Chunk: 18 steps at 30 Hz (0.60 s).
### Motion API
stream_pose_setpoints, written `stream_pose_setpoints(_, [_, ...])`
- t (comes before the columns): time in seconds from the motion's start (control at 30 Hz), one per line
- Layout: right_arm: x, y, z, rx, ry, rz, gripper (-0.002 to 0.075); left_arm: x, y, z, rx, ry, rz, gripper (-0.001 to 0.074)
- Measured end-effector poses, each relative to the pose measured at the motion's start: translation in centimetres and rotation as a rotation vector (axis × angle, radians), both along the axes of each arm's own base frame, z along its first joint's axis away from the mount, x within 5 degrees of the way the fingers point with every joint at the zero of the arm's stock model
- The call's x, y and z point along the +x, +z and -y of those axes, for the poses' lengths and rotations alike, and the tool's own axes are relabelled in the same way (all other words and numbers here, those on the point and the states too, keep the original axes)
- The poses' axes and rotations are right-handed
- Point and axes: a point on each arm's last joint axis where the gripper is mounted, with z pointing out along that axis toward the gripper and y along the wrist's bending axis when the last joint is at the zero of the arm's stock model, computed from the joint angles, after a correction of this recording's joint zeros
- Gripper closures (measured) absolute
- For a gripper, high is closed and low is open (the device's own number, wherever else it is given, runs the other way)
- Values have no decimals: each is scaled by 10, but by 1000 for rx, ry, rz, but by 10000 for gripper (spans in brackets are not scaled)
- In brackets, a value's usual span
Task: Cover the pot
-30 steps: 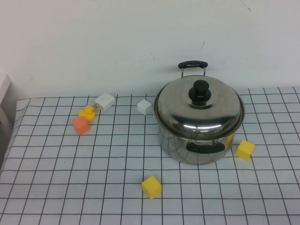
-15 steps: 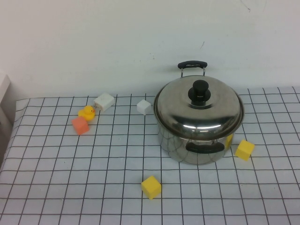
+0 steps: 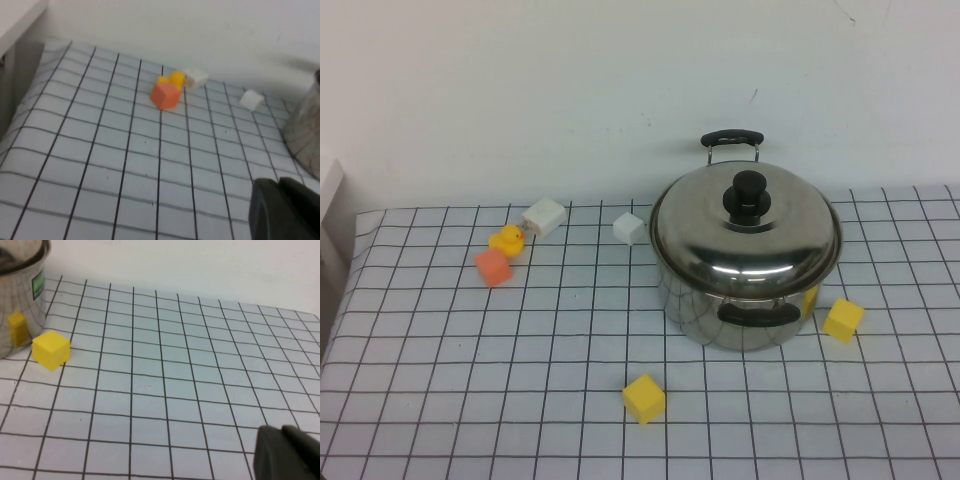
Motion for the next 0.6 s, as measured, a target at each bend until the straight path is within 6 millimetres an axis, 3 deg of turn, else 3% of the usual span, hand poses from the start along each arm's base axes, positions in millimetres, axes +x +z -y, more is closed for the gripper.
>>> stream_pose_setpoints(0.6, [0, 0, 0, 0, 0, 0, 717, -1, -3, -5, 47, 81, -31, 736])
